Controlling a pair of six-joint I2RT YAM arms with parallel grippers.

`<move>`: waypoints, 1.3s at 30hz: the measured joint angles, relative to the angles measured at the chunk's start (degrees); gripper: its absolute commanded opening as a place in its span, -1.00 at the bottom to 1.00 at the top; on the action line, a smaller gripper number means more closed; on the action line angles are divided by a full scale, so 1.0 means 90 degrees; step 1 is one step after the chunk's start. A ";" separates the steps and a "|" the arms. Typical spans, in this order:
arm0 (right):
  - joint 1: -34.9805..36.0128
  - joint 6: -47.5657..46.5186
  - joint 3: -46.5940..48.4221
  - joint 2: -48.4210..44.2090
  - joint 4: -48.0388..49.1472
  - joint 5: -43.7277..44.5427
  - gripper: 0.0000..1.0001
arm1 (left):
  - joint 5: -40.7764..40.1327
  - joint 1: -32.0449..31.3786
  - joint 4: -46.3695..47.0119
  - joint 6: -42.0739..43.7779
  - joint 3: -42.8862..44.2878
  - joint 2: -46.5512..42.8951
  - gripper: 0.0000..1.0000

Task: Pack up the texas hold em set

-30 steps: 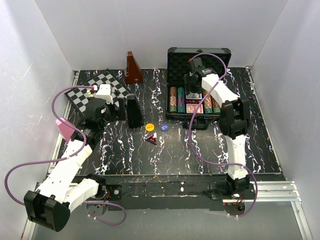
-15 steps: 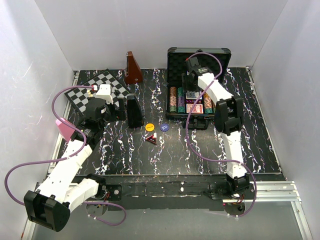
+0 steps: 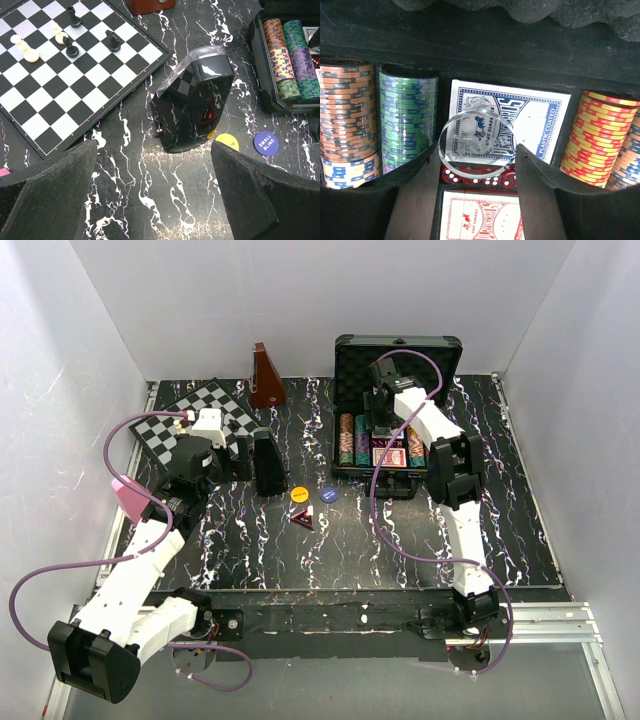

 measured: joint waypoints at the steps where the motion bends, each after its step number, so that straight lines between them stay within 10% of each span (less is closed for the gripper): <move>1: 0.0000 0.0000 0.0002 0.0000 -0.0002 0.0000 -0.51 | 0.0000 0.0000 0.0000 0.0000 0.0000 0.0000 0.96; 5: -0.0005 -0.0022 0.0027 0.0000 -0.0017 0.0000 -0.51 | 0.0000 0.0000 0.0000 0.0000 0.0000 0.0000 0.96; 6: -0.0010 -0.0024 0.0036 0.0000 -0.0019 0.0000 0.24 | 0.0000 0.0000 0.0000 0.0000 0.0000 0.0000 0.96; 8: -0.0015 -0.0029 0.0036 0.0000 -0.0017 0.0000 0.31 | 0.0000 0.0000 0.0000 -0.0002 0.0000 0.0000 0.96; 25: -0.0044 -0.0243 -0.0189 -0.0136 0.0131 -0.0044 0.45 | 0.0000 0.0000 0.0000 0.0000 0.0000 0.0000 0.96; 39: 0.0495 -0.0216 -0.2892 -0.3264 0.0993 -0.0459 0.42 | 0.0000 0.0000 0.0000 -0.0005 0.0000 -0.0041 0.96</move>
